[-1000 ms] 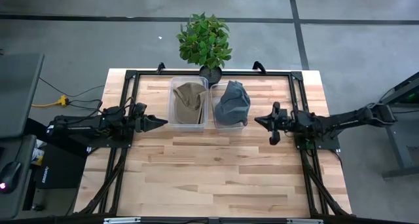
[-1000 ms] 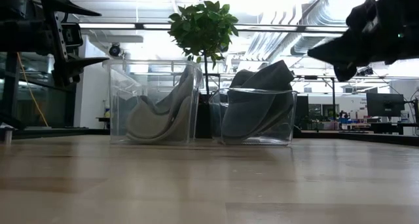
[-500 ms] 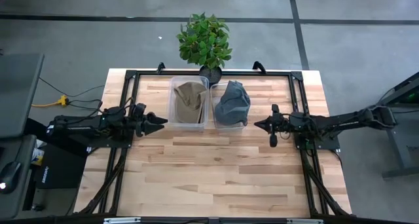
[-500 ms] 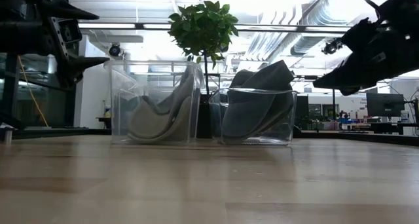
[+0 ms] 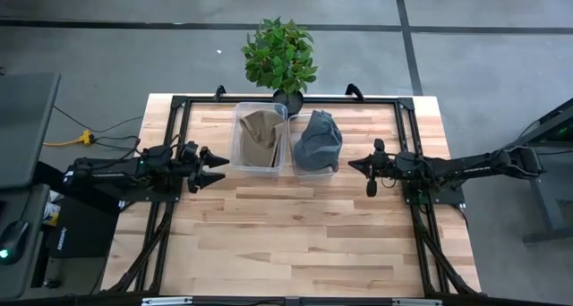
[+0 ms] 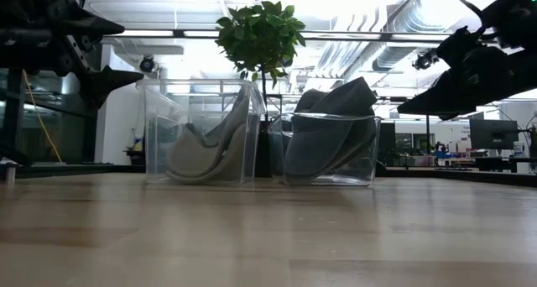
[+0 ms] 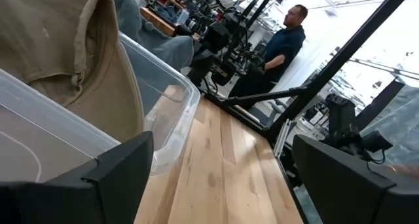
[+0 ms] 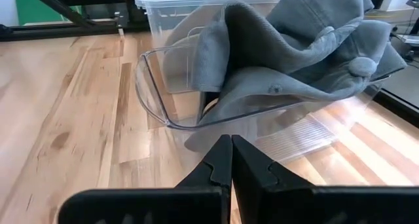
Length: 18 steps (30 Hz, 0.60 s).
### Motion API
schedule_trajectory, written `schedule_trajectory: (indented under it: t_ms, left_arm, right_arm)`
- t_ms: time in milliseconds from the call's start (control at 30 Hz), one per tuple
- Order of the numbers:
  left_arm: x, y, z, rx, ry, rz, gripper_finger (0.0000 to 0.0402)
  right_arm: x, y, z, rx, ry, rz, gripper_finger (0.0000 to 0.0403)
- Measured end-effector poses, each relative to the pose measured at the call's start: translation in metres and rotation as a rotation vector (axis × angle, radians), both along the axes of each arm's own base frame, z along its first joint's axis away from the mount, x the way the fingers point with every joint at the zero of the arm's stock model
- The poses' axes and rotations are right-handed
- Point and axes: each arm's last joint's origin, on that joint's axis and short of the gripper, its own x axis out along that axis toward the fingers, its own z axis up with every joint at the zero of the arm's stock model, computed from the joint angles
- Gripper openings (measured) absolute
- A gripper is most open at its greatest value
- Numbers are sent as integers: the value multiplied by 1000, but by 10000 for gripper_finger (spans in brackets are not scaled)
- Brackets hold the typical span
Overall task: Pick & Place hat
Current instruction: Return to Home Position
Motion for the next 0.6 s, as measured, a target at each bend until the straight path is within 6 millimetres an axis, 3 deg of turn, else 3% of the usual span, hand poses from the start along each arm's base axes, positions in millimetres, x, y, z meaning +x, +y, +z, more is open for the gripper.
schedule_trajectory:
  t_ms: [600]
  left_arm:
    - [0,0,0,-3,-4,1,349]
  right_arm:
    - [0,0,0,-1,0,-3,2]
